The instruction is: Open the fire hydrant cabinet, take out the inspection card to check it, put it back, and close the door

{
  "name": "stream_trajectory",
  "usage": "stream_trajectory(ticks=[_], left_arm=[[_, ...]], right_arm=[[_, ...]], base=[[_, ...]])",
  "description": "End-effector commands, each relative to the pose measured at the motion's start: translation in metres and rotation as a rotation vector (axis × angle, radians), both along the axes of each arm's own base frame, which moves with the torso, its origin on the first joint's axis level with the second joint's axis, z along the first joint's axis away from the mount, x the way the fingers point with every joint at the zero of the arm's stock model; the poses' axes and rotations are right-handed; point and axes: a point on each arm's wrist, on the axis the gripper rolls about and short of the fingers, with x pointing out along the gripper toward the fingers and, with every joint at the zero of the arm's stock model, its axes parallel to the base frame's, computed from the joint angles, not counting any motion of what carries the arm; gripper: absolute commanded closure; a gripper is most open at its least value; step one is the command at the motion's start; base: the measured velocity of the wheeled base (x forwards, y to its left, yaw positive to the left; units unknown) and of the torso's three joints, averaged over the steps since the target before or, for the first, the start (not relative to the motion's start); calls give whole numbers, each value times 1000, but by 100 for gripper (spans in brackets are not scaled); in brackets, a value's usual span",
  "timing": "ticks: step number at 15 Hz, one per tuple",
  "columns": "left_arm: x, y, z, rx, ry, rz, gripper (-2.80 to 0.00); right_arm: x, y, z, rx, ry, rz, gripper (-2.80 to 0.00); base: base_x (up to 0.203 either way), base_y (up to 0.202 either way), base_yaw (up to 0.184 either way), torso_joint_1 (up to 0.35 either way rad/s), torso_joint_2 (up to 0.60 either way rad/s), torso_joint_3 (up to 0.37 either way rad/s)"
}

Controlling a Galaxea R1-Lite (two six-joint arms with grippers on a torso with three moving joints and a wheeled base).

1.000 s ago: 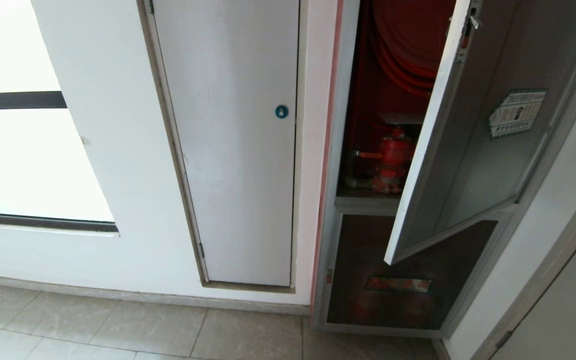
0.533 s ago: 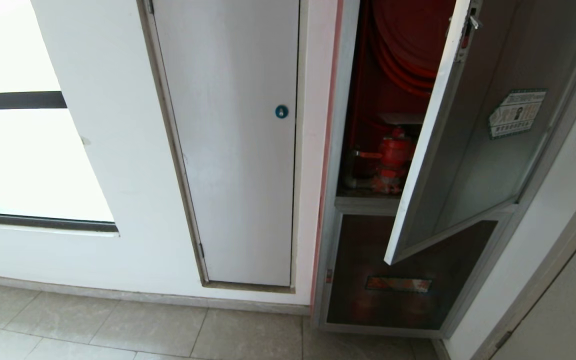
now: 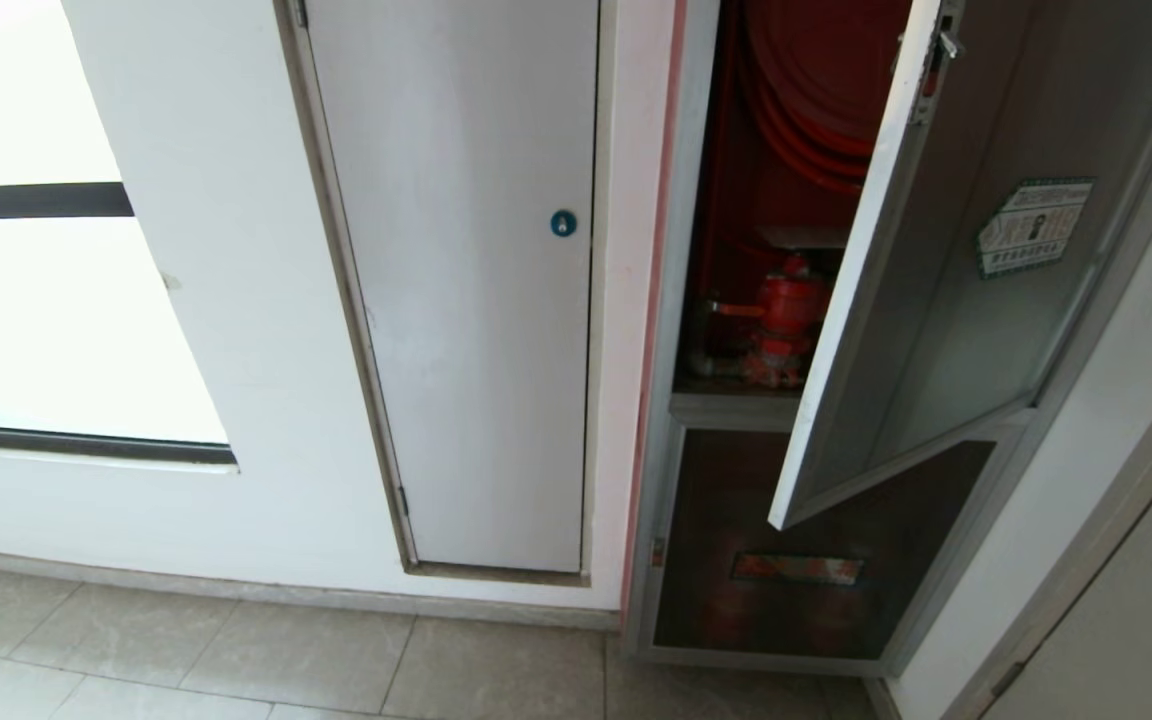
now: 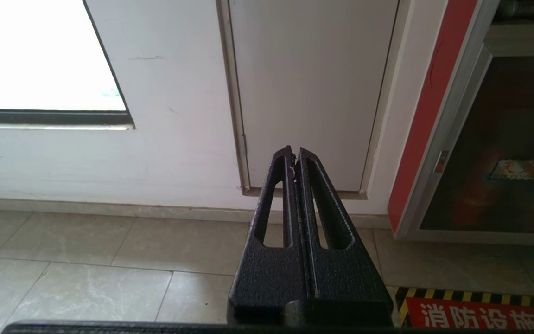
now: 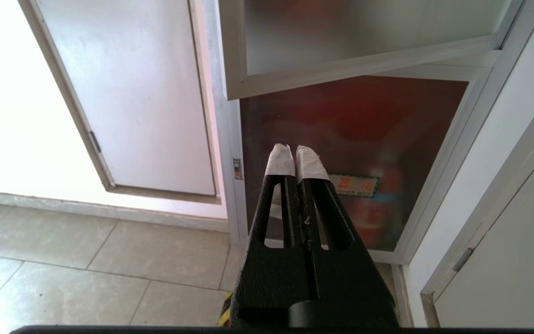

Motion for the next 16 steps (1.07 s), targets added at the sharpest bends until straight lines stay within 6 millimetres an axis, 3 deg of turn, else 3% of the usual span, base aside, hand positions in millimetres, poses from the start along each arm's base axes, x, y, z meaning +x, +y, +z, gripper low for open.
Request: stream_trajectory(ticks=[1, 16], left_arm=[[1, 0, -2, 0, 6, 0, 0], [1, 0, -2, 0, 7, 0, 0]], right_arm=[[0, 0, 0, 0, -1, 1, 0], [-1, 1, 3, -104, -6, 32, 0]], base=[[0, 0, 0, 0, 0, 0], [0, 0, 0, 0, 0, 0]])
